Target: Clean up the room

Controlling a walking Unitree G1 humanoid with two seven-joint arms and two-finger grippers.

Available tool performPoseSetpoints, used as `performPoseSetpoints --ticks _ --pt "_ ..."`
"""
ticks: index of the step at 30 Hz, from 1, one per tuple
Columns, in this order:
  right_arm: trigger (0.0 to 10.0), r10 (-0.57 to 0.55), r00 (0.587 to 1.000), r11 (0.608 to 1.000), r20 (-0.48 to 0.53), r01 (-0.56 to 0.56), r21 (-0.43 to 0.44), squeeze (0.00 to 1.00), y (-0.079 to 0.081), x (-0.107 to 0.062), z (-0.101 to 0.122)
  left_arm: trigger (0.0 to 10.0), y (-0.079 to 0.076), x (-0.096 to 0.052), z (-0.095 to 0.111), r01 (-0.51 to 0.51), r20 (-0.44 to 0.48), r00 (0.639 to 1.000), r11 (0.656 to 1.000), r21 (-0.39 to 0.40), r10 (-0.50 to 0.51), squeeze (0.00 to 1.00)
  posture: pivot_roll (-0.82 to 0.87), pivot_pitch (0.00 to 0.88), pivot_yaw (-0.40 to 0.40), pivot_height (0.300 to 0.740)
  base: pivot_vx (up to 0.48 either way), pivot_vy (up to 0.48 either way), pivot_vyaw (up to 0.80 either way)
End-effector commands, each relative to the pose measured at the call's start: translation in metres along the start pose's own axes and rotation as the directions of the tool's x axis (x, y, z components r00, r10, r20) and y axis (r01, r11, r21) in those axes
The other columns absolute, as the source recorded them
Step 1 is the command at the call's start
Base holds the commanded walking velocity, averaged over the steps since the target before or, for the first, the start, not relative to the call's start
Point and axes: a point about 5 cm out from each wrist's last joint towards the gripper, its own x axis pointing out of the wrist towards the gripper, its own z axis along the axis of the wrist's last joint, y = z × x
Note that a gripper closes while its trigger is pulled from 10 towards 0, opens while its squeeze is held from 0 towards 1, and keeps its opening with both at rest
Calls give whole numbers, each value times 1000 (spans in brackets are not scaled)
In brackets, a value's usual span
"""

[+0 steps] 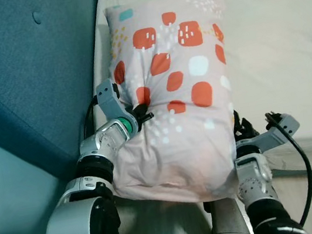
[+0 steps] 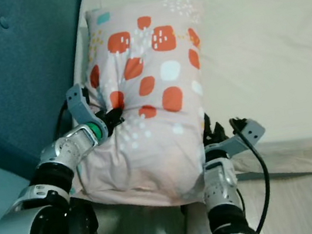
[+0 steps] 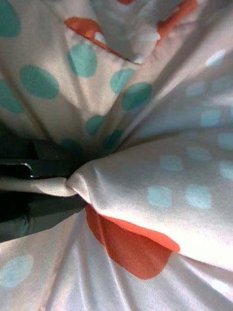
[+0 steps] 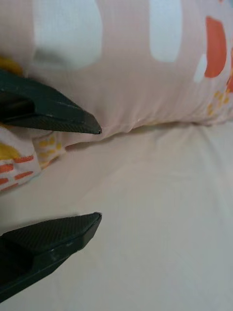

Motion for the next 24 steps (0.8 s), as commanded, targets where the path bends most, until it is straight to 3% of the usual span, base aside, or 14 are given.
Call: performPoseSetpoints --ticks 1,2,6,10,13,14,15,16,20,22,23,24 --pt "10000 -3 1000 1000 -27 2 -28 0 5 -1 -7 0 -7 3 -18 27 -82 996 999 -30 -29 0 -79 203 106 566 0 0 0" --pt "10000 15 1000 998 -23 -16 -54 0 15 4 -5 0 -12 1 -14 48 -74 996 998 -32 -50 0 -71 204 106 566 0 0 0" --pt "10000 52 999 997 -7 -52 -48 0 27 9 -2 0 -14 -3 -10 53 -65 996 998 -14 -54 0 -60 204 106 566 0 0 0" --pt "10000 59 997 998 -50 -60 -19 0 31 10 -9 0 -17 -8 -7 55 -58 997 998 -12 -56 0 -58 203 106 566 0 0 0" --pt "10000 3 983 999 -184 3 34 0 22 6 -29 0 -36 -15 10 124 12 992 992 0 -124 0 -40 202 102 566 0 0 0" --pt "10000 3 983 999 -184 3 34 0 22 6 -29 0 -36 -15 10 124 12 992 992 0 -124 0 -40 202 102 566 0 0 0" --pt "10000 -19 975 995 -223 40 92 0 21 7 -34 0 -57 -25 30 206 89 974 978 22 -208 0 -33 201 102 566 0 0 0" --pt "10000 -18 972 991 -234 48 121 0 22 8 -35 0 -67 -31 40 245 123 961 969 38 -248 0 -33 201 102 566 0 0 0" --pt "10000 27 977 982 -212 14 188 0 30 13 -31 0 -81 -43 53 303 158 937 950 74 -311 0 -8 197 101 566 0 0 0" --pt "10000 118 985 948 -128 -73 309 0 46 24 -16 0 -96 -60 68 362 181 906 922 137 -382 0 11 199 103 566 0 0 0" --pt "10000 118 985 948 -128 -73 309 0 46 24 -16 0 -96 -60 68 362 181 906 922 137 -382 0 11 199 103 566 0 0 0" --pt "10000 143 986 936 -90 -105 337 0 53 31 -7 0 -100 -71 76 370 203 893 912 178 -402 0 34 199 104 566 0 0 0"
